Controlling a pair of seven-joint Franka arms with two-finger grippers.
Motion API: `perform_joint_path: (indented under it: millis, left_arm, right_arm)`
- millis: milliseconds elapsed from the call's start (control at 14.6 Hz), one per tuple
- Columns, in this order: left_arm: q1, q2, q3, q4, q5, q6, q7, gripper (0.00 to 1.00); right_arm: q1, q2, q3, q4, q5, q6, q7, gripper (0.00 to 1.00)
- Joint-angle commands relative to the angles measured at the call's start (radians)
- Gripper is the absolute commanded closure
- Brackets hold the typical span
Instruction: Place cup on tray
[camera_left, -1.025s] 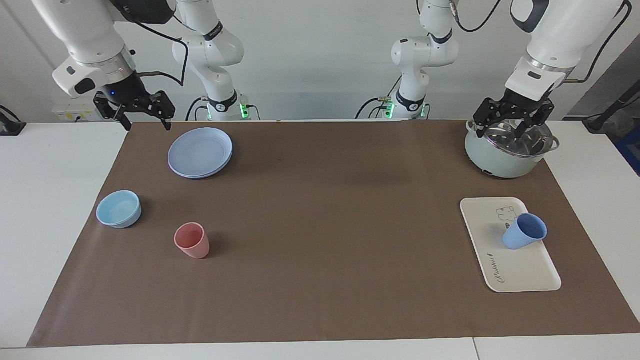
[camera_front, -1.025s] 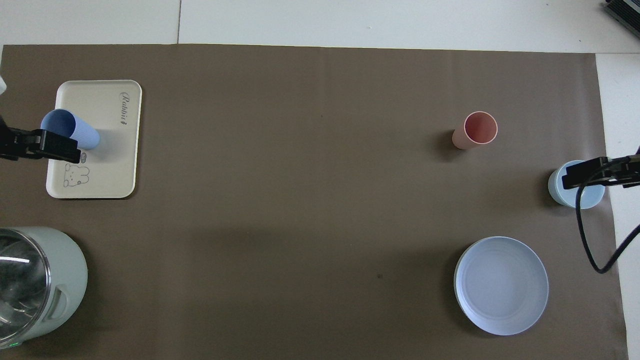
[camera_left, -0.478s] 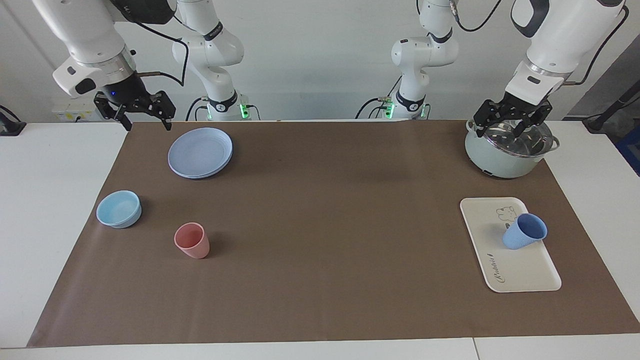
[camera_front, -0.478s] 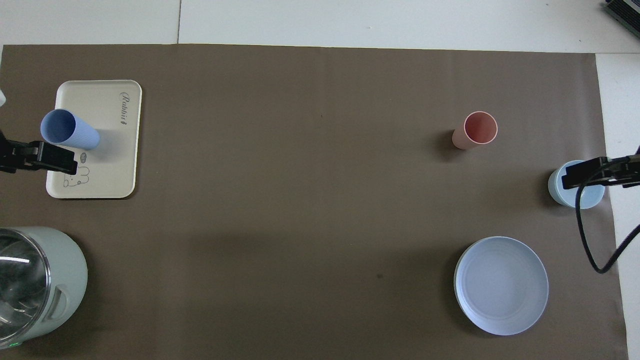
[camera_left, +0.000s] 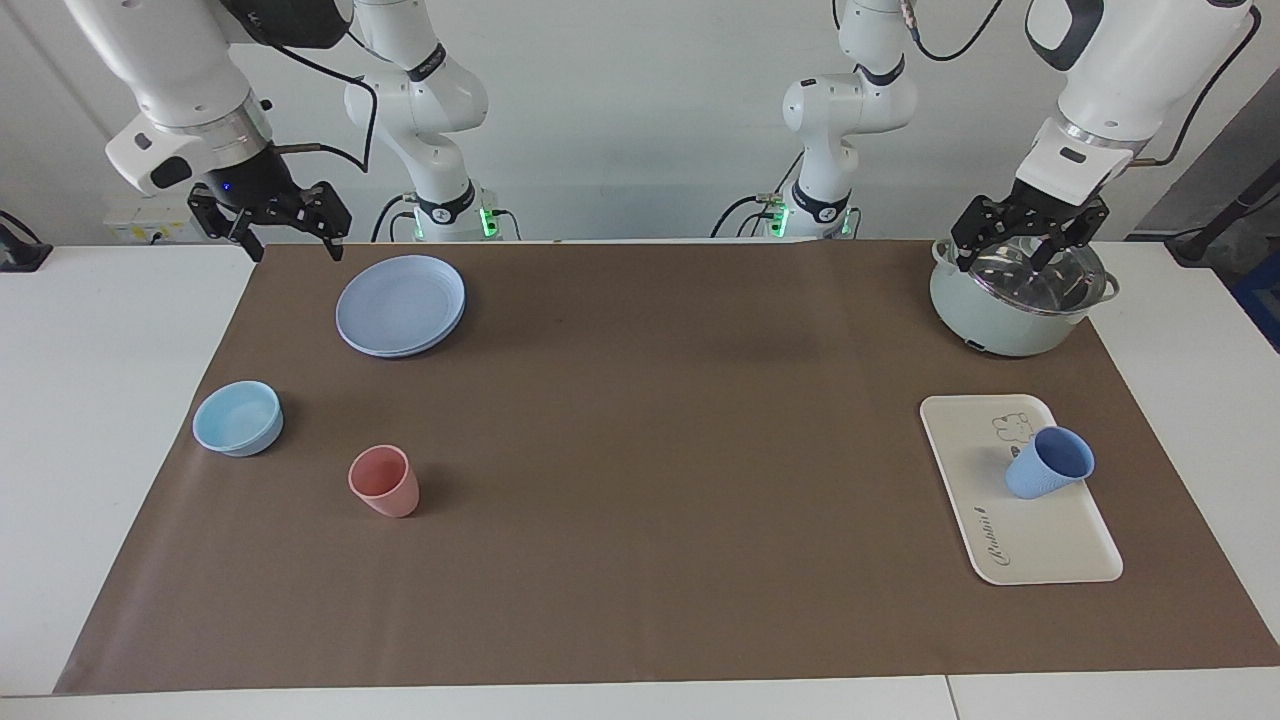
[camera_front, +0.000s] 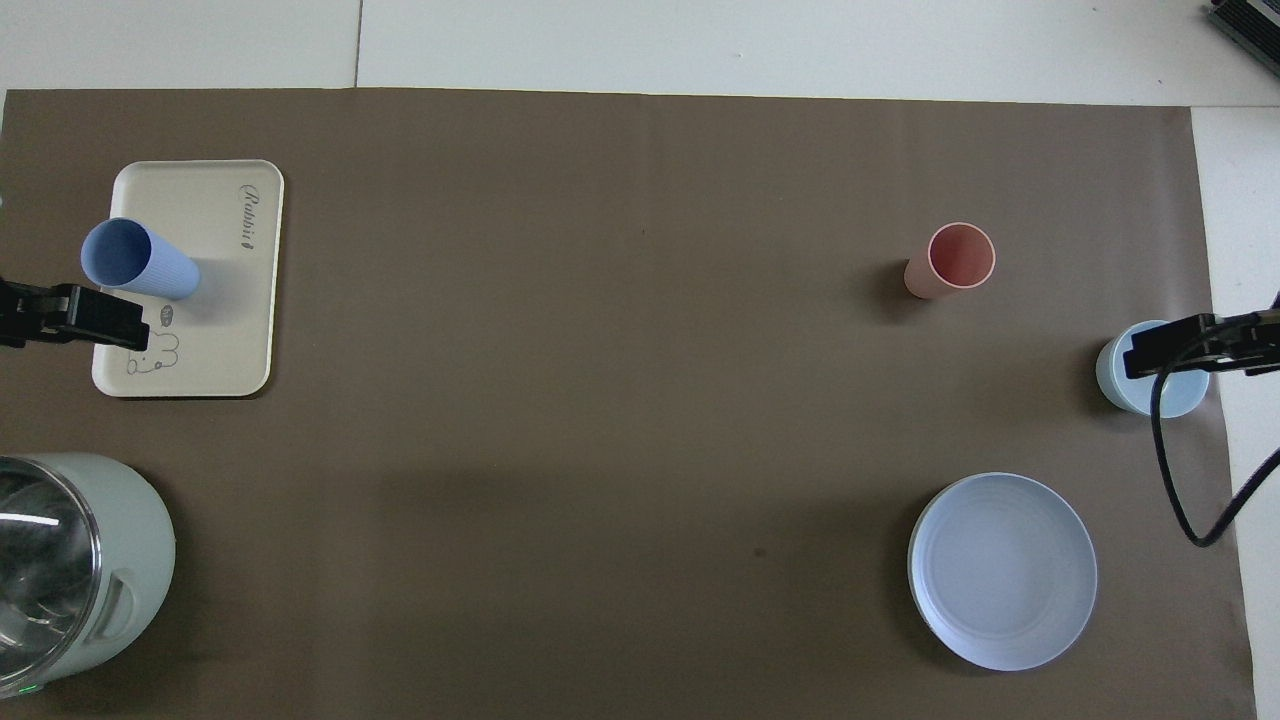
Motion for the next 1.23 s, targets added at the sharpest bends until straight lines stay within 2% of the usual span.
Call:
perform_joint_path:
  millis: [0, 1162]
  left_arm:
    - [0.001, -0.028, 0.003, -0.033, 0.002, 0.017, 0.017, 0.00]
    - [0.020, -0.026, 0.003, -0.033, 0.002, 0.044, 0.017, 0.00]
  right_arm:
    - [-0.008, -0.001, 0.008, 0.005, 0.003, -0.010, 0.014, 0.00]
    - [-0.006, -0.001, 0.011, 0.006, 0.002, 0.001, 0.011, 0.00]
